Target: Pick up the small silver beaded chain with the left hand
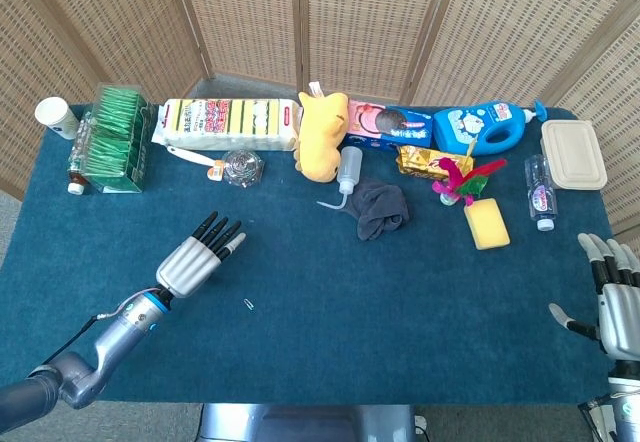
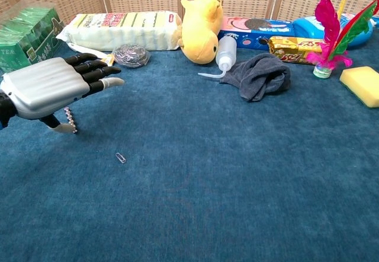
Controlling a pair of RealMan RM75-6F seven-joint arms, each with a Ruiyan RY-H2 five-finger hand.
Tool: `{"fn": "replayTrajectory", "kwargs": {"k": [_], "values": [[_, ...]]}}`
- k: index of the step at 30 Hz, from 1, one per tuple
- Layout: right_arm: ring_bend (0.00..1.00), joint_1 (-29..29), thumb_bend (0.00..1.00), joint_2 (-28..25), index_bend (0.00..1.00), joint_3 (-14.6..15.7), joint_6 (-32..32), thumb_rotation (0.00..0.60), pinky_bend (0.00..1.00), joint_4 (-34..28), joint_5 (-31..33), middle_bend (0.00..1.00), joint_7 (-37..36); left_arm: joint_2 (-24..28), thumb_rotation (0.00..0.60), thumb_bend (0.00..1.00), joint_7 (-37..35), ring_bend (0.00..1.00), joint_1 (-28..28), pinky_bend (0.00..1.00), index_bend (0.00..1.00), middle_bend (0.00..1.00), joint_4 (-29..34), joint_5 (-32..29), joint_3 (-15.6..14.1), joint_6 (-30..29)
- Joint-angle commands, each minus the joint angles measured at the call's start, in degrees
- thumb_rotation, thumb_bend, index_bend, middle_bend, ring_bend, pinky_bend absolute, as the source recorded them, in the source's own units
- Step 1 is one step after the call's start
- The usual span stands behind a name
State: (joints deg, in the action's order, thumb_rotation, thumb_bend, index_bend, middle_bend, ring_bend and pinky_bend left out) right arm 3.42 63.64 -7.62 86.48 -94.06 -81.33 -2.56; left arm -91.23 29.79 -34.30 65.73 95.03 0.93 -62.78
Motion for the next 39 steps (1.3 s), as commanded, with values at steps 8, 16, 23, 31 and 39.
{"fn": "replayTrajectory", "kwargs": {"k": [8, 16, 23, 31, 39], "values": [[0.00, -0.01, 0.17, -0.17, 0.00, 0.02, 0.08, 0.600, 0.00, -0.08, -0.21, 0.00, -0.29, 4.29, 0.600, 0.24, 0.97, 0.00, -0.16, 0.00, 0.01, 0.00, 5.71, -0.49, -0.33, -0.17], [0.00, -0.08, 0.17, 0.00, 0.00, 0.23, 0.31, 0.600, 0.00, -0.22, -0.57, 0.00, 0.32, 7.30, 0.600, 0.31, -5.53, 0.00, -0.05, 0.00, 0.21, 0.00, 7.59, -0.12, -3.13, 1.74], [0.00, 0.10, 0.17, 0.17, 0.00, 0.12, -0.09, 0.600, 0.00, -0.08, -0.11, 0.00, 0.72, 7.33, 0.600, 0.37, -10.91, 0.00, -0.81, 0.00, 0.35, 0.00, 4.35, 3.23, -5.89, 1.79], [0.00, 0.19, 0.17, 0.37, 0.00, 0.25, -0.39, 0.600, 0.00, -0.05, 0.01, 0.00, 1.25, 6.65, 0.600, 0.39, -14.96, 0.00, -1.10, 0.00, 0.36, 0.00, 0.59, 4.34, -6.61, 0.83], [0.00, 0.13, 0.17, 0.17, 0.00, 0.32, -0.44, 0.600, 0.00, -0.12, 0.01, 0.00, 1.02, 5.89, 0.600, 0.43, -15.73, 0.00, -1.22, 0.00, 0.38, 0.00, -1.32, 3.65, -6.14, 0.79]]}}
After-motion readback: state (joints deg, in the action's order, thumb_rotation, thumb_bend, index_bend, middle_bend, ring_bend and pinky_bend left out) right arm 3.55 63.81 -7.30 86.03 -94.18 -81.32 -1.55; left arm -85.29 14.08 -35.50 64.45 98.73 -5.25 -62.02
